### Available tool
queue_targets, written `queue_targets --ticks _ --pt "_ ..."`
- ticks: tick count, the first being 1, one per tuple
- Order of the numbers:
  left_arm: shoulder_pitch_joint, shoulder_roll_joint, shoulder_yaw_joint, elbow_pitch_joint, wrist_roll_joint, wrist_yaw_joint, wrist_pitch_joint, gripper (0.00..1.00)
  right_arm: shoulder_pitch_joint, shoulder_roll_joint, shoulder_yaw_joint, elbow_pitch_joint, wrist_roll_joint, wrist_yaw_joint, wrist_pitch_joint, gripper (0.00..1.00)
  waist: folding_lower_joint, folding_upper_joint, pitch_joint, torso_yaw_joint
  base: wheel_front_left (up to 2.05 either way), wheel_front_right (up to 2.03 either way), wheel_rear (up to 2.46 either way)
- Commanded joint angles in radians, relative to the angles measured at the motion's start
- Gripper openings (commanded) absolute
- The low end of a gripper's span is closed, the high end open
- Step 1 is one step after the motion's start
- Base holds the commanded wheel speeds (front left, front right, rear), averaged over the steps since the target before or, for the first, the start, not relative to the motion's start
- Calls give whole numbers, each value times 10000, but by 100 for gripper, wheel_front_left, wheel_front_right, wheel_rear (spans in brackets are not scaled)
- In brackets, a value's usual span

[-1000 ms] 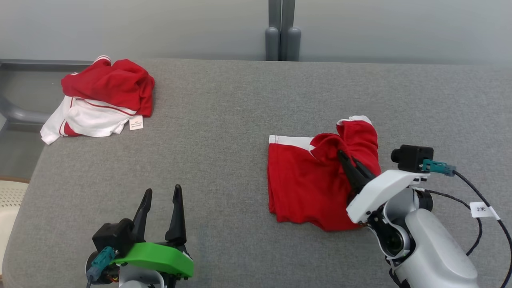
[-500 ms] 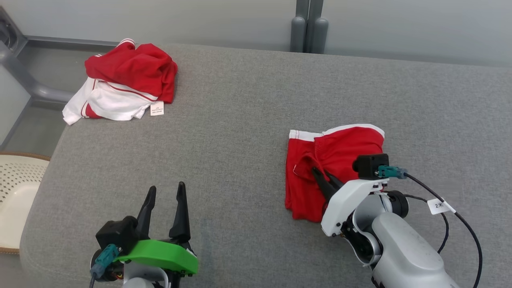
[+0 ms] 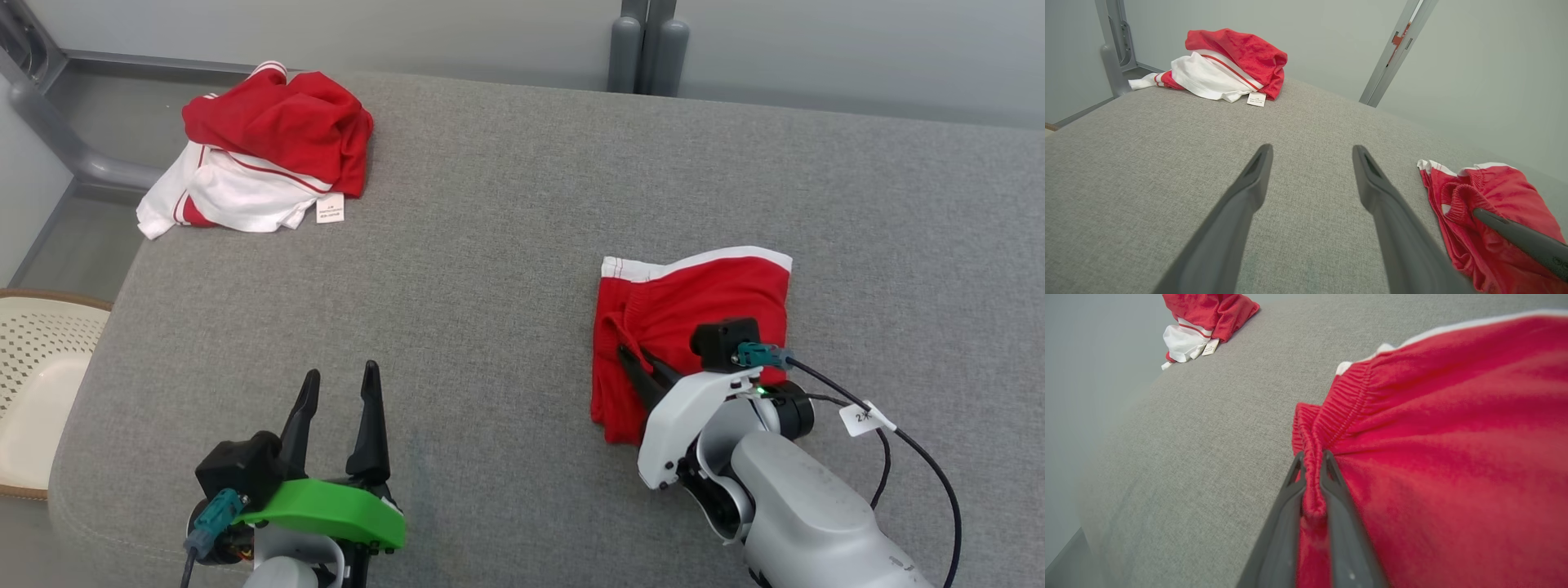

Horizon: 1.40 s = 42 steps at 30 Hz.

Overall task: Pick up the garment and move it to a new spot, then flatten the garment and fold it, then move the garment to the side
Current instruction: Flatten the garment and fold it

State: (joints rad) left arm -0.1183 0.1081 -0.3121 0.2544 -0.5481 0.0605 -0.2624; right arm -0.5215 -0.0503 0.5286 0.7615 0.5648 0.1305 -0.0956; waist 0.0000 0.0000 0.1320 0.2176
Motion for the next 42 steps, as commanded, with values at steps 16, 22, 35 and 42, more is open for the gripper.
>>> queue_targets --ticks 16,22,35,42 --pt "24 -46 342 -52 314 -122 -31 100 -169 -16 1154 103 -43 4 -1324 100 0 0 -147 -446 0 0 0" --pt "0 11 433 -122 336 -107 -19 100 -227 -16 536 -427 -622 4 -1641 100 0 0 -273 -772 0 0 0" --pt "428 52 697 -303 471 32 -20 100 2504 -8 -4127 -4316 -3652 4 -1697 100 0 0 -926 -1536 0 0 0" --pt "984 149 975 -455 632 108 -18 100 3940 -8 -4881 -5162 -3475 4 -1700 100 0 0 -1269 -1834 0 0 0"
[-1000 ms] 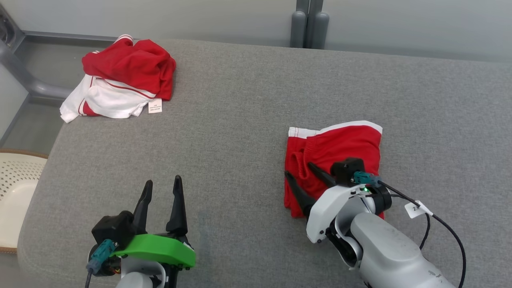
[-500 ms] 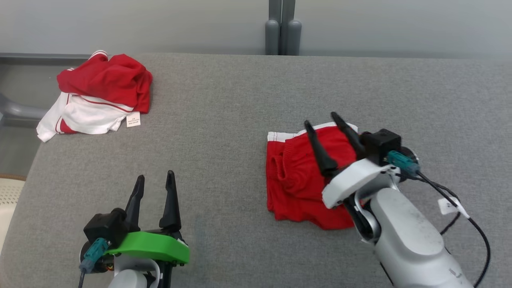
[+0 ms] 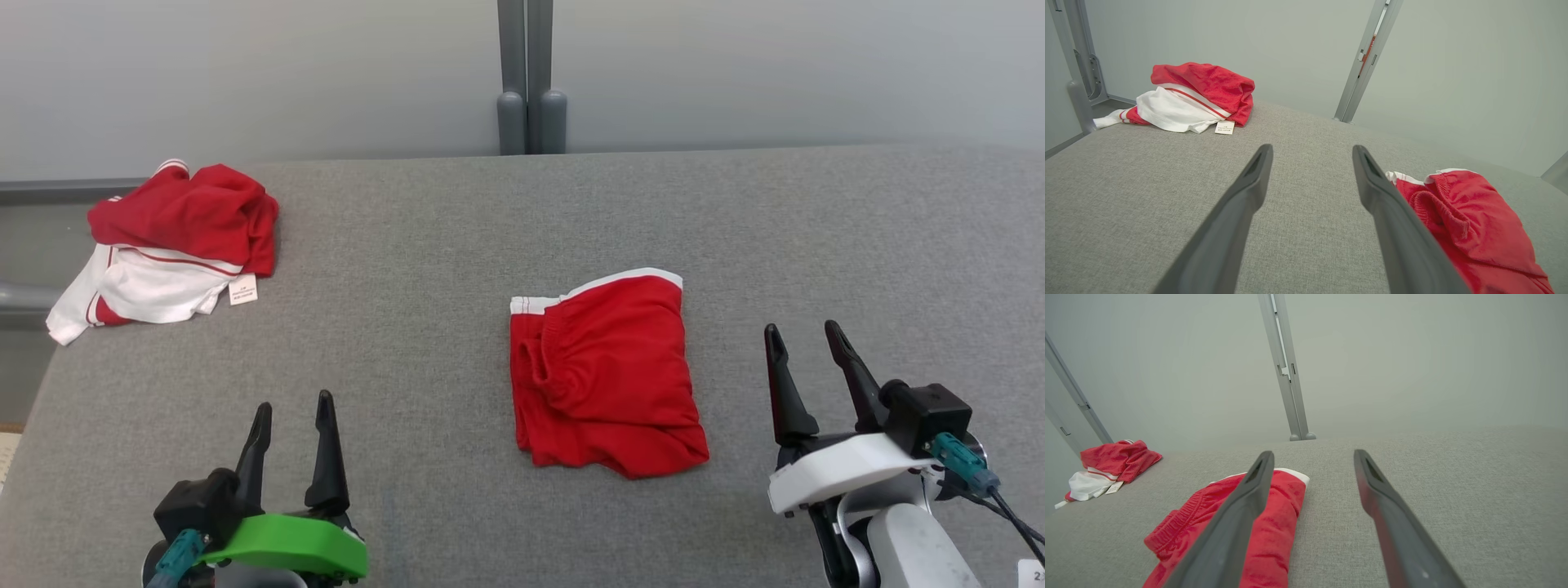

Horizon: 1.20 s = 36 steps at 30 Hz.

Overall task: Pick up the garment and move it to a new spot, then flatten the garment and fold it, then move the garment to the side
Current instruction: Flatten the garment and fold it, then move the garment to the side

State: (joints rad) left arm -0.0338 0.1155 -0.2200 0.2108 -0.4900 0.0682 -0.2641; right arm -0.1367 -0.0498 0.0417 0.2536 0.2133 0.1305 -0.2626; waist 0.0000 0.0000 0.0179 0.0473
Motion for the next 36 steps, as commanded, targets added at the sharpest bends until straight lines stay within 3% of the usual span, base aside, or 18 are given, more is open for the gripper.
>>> queue_targets --ticks 1,11,28,36 --pt "193 58 117 -86 85 10 -3 100 187 -15 -35 -226 65 4 -28 100 0 0 -157 -169 0 0 0" --pt "945 -209 842 -477 521 -243 -3 100 951 -15 -8 -746 301 4 -29 100 0 0 -295 -356 0 0 0" --pt "912 -498 1018 -247 1027 -616 -1 100 716 -15 -196 -271 12 4 -30 100 0 0 -259 108 0 0 0" --pt "634 -573 917 -273 1092 -665 -3 100 -808 -88 -491 471 -619 4 1521 100 0 0 196 692 0 0 0"
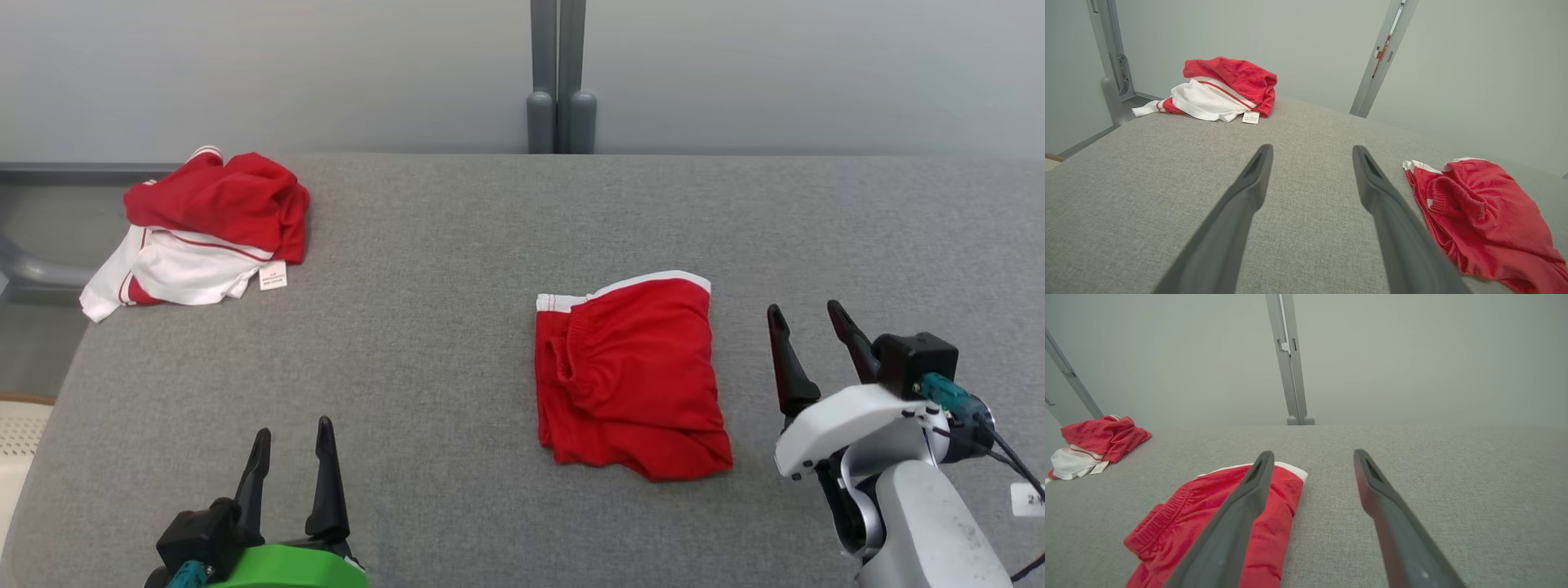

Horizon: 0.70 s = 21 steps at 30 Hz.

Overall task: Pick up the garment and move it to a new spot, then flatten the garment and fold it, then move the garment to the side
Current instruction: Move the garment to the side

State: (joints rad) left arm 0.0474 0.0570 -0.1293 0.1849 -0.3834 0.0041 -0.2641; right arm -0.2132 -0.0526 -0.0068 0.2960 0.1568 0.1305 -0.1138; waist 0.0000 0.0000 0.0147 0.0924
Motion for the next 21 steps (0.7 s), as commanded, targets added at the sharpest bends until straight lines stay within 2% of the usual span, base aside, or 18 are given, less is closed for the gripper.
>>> queue_targets --ticks 1,9,15,21 --pt "-236 4 -4 -17 13 -30 -1 100 -280 -121 -4 145 -8 4 358 100 0 0 327 355 0 0 0" --pt "-612 -52 -111 19 -144 -26 -3 100 -1376 -657 202 1479 728 4 2226 100 0 0 1021 1241 0 0 0" --pt "-720 -60 -193 -18 -318 70 -1 100 -1467 -870 338 2325 1248 4 2784 100 0 0 1266 1710 0 0 0" --pt "-782 -61 -228 -75 -433 152 -3 100 -1423 -955 441 2799 1698 4 3172 100 0 0 1349 1846 0 0 0"
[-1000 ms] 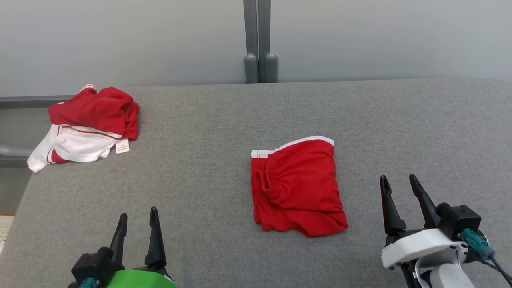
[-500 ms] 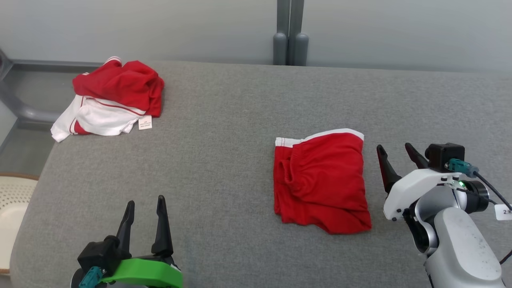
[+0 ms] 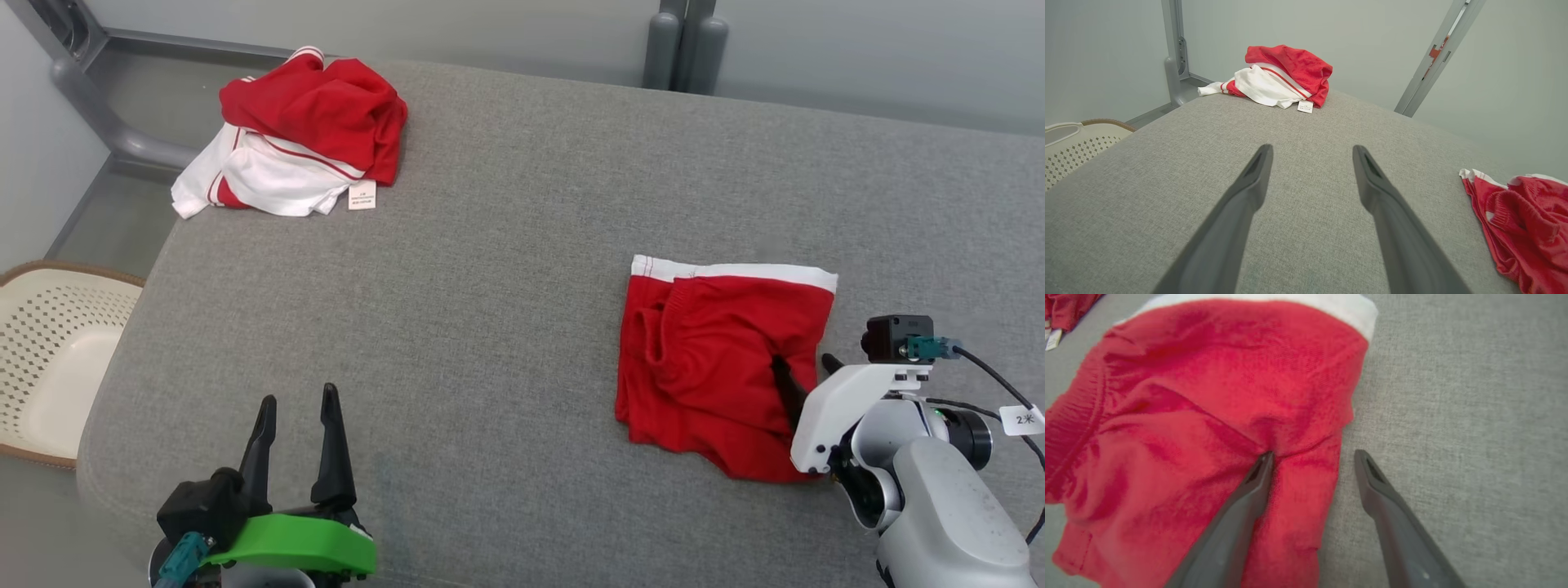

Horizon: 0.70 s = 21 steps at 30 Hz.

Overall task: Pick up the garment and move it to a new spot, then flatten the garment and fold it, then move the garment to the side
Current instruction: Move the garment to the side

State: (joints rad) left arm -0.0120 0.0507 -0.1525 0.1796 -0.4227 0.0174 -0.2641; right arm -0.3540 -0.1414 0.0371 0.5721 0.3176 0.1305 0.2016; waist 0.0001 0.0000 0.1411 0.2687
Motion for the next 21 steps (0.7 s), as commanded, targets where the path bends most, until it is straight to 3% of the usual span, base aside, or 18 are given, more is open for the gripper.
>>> queue_targets --ticks 1,2,3,4,7,8,14,21 --pt "-202 2 4 -30 -38 32 -3 100 -56 -62 31 99 132 4 99 100 -1 0 97 84 0 0 0" --pt "-212 2 7 -40 -37 40 -3 100 -88 -44 65 157 174 4 126 100 -1 0 109 83 0 0 0" --pt "-221 1 12 -52 -33 50 -3 100 -117 -24 91 212 234 4 158 63 -1 0 124 75 0 0 0" --pt "-223 1 16 -64 -18 52 -3 100 -137 -18 122 253 254 4 159 47 -1 0 138 64 0 0 0" --pt "-225 1 55 -100 56 56 -3 100 -263 -25 228 350 329 2 38 16 -1 0 208 -33 0 0 0" --pt "-227 1 66 -113 77 51 -3 100 -326 -39 247 346 348 2 -32 0 -1 0 239 -86 0 0 0" --pt "-418 2 102 -259 355 -83 -3 100 -807 -320 461 226 268 -5 -746 0 -1 0 547 -726 0 0 0" --pt "-803 4 -155 -308 853 -330 -3 100 -1307 -521 365 476 189 -4 -1475 0 -1 0 937 -2245 0 0 0"
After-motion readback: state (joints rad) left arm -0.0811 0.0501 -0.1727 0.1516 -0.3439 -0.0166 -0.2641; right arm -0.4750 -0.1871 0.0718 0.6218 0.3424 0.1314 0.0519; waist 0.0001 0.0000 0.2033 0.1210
